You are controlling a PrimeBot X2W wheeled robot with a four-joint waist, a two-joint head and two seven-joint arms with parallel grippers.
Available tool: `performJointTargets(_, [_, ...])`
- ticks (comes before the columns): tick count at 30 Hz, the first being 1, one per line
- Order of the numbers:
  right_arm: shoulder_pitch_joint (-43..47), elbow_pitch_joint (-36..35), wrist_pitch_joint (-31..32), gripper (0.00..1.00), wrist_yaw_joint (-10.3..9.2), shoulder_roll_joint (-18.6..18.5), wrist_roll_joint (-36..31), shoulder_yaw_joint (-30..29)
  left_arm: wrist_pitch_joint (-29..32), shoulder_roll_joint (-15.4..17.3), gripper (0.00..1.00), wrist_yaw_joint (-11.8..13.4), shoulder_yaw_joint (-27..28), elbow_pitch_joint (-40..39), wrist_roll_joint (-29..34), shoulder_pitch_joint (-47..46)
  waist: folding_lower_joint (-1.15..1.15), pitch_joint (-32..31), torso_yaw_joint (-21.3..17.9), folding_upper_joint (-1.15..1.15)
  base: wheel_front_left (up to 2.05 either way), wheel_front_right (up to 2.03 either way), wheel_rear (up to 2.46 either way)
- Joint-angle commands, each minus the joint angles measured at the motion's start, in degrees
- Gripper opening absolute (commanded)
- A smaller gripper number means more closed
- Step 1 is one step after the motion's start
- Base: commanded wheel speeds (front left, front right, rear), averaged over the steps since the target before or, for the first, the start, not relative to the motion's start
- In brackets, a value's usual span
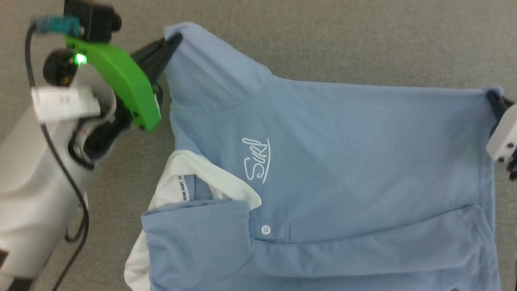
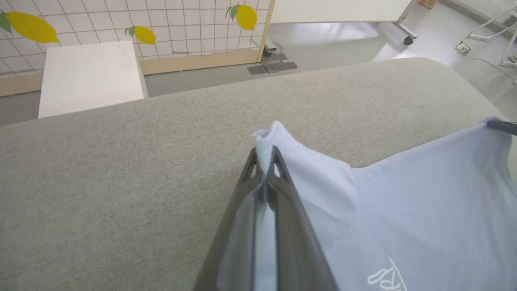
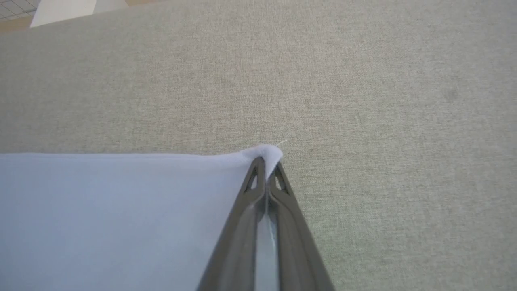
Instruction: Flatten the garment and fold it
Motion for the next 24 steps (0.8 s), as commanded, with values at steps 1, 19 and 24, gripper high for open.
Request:
performJointTargets(1, [1.9,-0.8,-1.0,0.00,-0.09,0.4,1.3,-0.1,-2.1,1.1,0.00,-0.4,0.4,-1.7,-0.7,2.8,0.00,-4.1,0.3,0.00,0.00,0.00,0.00])
performJointTargets(19, [29.6,-17.6,-2.2,0.00,-0.09,6.8,10.6,-6.4,-13.4,12.0,0.00,11.3,5.9,-31.6,-11.9,43.8,0.00,-19.7,3.0,0.00,0.00,0.00,0.00])
performJointTargets(24, [36.2,-18.1,-2.7,0.00,-0.09,7.6,13.6,-8.2,-15.0,13.2,0.00,13.9,7.1,-36.0,-17.4,54.0,0.00,-21.4,2.8,0.00,0.00,0.00,0.00])
